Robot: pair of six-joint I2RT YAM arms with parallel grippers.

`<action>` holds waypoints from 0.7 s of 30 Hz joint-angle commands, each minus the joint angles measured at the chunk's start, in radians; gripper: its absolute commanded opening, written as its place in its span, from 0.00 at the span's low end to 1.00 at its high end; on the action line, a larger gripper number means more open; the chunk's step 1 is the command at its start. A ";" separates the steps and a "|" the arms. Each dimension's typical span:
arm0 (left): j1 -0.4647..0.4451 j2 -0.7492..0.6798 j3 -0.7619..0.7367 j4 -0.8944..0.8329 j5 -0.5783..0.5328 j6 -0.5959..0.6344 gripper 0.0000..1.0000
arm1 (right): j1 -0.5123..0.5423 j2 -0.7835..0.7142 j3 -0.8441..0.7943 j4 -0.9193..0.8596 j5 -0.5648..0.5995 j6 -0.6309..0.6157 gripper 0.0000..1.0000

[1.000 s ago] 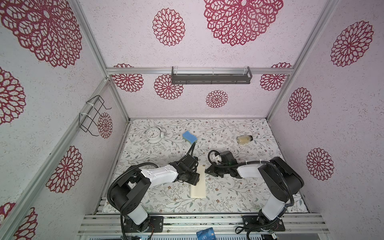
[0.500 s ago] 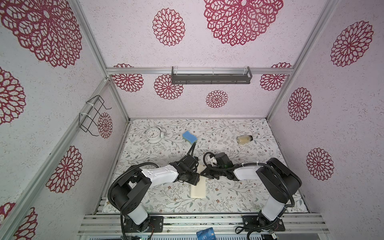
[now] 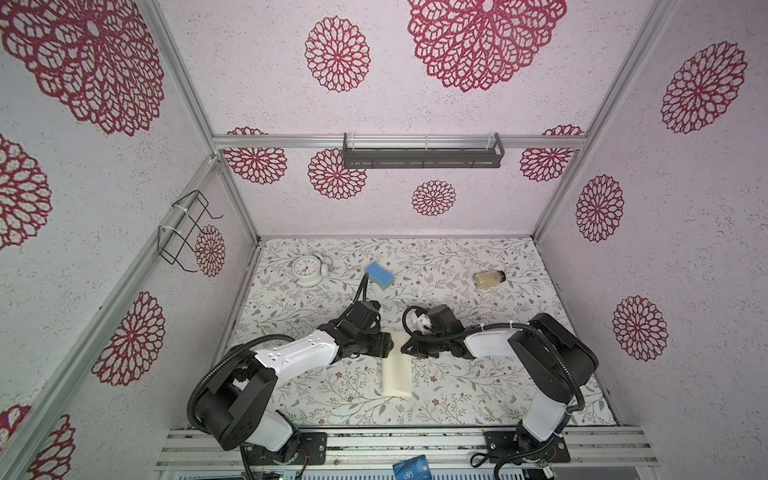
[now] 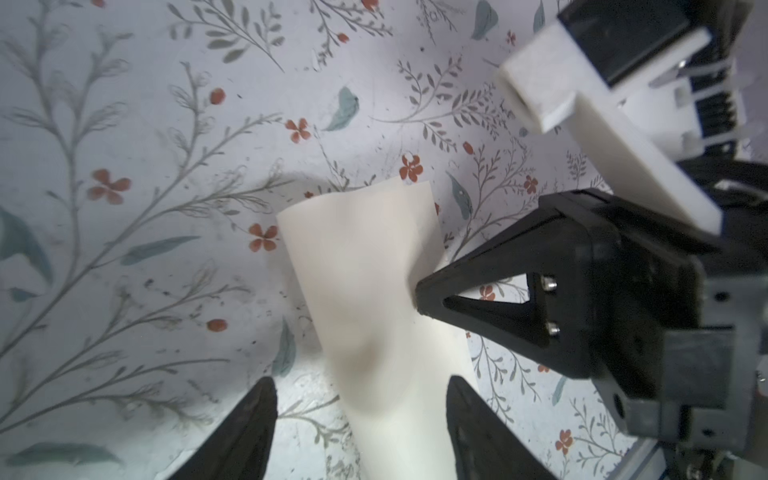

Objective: Fold a paper plane with a square sheet of paper (fold left side to right side)
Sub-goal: 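Press along the folded strip with the left gripper while the right holds its far end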

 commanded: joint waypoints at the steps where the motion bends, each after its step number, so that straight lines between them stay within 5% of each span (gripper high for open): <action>1: 0.044 0.001 -0.027 0.051 0.098 -0.042 0.67 | -0.013 0.010 0.009 -0.121 0.061 -0.080 0.00; 21: 0.070 0.125 -0.041 0.125 0.200 -0.017 0.39 | -0.014 -0.029 0.026 -0.077 -0.002 -0.002 0.00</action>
